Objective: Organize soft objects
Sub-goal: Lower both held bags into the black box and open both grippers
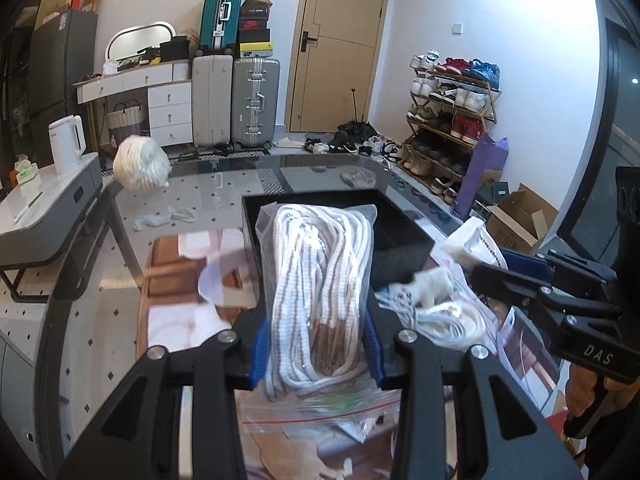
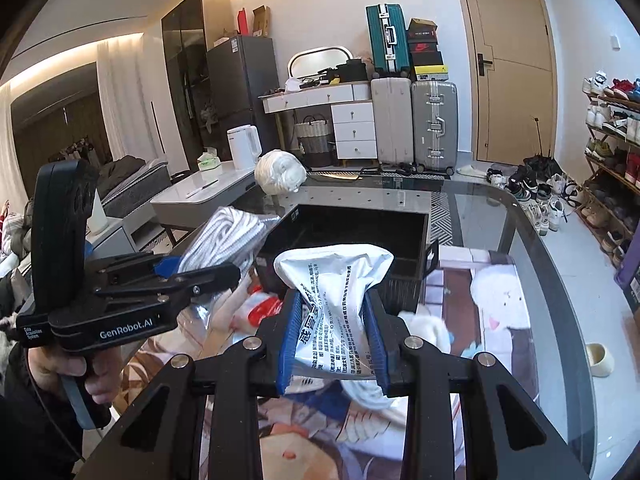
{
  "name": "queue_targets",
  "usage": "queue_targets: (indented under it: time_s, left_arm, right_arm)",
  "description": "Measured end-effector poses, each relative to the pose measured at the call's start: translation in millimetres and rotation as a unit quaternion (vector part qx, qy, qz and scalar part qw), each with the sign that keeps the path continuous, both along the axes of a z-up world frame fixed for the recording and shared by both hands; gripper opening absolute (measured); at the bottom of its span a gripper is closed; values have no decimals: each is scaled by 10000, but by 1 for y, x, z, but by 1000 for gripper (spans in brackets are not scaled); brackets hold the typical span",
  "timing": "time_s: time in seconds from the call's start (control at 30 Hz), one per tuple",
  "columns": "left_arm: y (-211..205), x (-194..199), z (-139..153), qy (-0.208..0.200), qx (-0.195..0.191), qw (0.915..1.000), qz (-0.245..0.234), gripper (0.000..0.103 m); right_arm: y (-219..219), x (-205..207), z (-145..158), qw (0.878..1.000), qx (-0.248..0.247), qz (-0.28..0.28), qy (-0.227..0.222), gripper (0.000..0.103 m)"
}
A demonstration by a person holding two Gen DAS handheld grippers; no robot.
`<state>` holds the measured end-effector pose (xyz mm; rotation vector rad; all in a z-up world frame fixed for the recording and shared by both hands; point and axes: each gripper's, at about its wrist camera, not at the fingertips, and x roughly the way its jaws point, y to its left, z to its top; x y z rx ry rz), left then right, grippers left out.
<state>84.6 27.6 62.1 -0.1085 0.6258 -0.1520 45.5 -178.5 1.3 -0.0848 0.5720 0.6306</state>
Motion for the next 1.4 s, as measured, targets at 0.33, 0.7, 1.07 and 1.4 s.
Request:
queue_targets:
  time_s: [0.33, 0.7, 1.07, 1.4]
  left_arm:
    - [3, 38, 17, -162, 73, 9998, -37, 37]
    - [2, 94, 5, -45, 122, 9999, -36, 37]
    - [-8, 131, -21, 197, 276, 9993, -132, 37]
    - [-20, 135, -36, 412, 793, 9957, -260, 36]
  right_arm:
    - [11, 43, 14, 10000, 18, -41, -61, 31]
    - [27, 103, 2, 9999, -72, -33, 62, 31]
    - [47, 150, -26, 9988, -412, 24, 273, 31]
    - [53, 163, -45, 9968, -682, -16, 407, 31]
